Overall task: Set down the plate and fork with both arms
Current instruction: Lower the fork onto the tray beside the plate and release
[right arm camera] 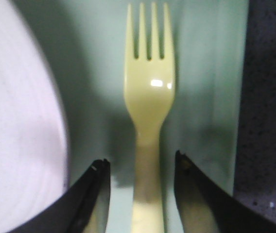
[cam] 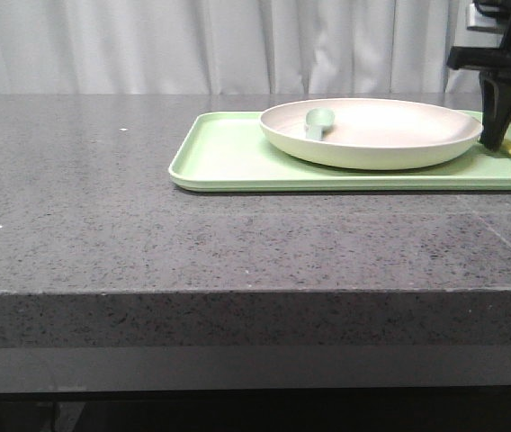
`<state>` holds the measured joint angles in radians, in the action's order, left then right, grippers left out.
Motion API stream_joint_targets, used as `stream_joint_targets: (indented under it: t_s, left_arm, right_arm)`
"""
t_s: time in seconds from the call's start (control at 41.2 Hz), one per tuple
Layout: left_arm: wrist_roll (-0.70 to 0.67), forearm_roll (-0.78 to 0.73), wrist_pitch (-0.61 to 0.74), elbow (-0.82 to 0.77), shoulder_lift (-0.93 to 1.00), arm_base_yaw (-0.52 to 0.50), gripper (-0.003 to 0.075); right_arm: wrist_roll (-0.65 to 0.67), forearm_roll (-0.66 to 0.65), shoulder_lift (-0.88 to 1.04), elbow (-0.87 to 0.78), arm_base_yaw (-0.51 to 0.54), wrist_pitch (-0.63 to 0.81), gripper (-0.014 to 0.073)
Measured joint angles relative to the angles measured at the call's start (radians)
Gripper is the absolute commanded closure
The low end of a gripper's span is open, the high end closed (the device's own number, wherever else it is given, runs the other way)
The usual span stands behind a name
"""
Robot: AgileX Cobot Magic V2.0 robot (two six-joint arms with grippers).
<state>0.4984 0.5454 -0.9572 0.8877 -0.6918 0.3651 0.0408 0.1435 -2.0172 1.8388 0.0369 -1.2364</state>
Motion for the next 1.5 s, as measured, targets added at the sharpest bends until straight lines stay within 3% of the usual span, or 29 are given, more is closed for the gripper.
stream_joint_targets:
  t_s: [0.291, 0.437, 0.728, 1.262, 1.505]
  left_arm:
    - [0.0, 0.0, 0.0, 0.0, 0.0, 0.0, 0.0479]
    - [0.0, 0.0, 0.0, 0.0, 0.0, 0.0, 0.0479]
    - [0.0, 0.0, 0.005, 0.0, 0.0, 0.0, 0.0479]
    - [0.0, 0.0, 0.023, 0.0, 0.0, 0.0, 0.0479]
    - [0.0, 0.0, 0.025, 0.0, 0.0, 0.0, 0.0479]
  right_arm:
    - [-0.002, -0.004, 0.196, -0.012, -0.015, -0.002, 0.0233]
    - [-0.002, -0.004, 0.359, -0.083, -0.078, -0.004, 0.0233]
    - [-0.01, -0.037, 0.704, -0.365, -0.207, -0.015, 0.0233]
    - [-0.01, -0.129, 1.307, -0.865, -0.213, 0.086, 0.0233]
    - [-0.006, -0.129, 1.512, -1.01, -0.213, 0.162, 0.0233]
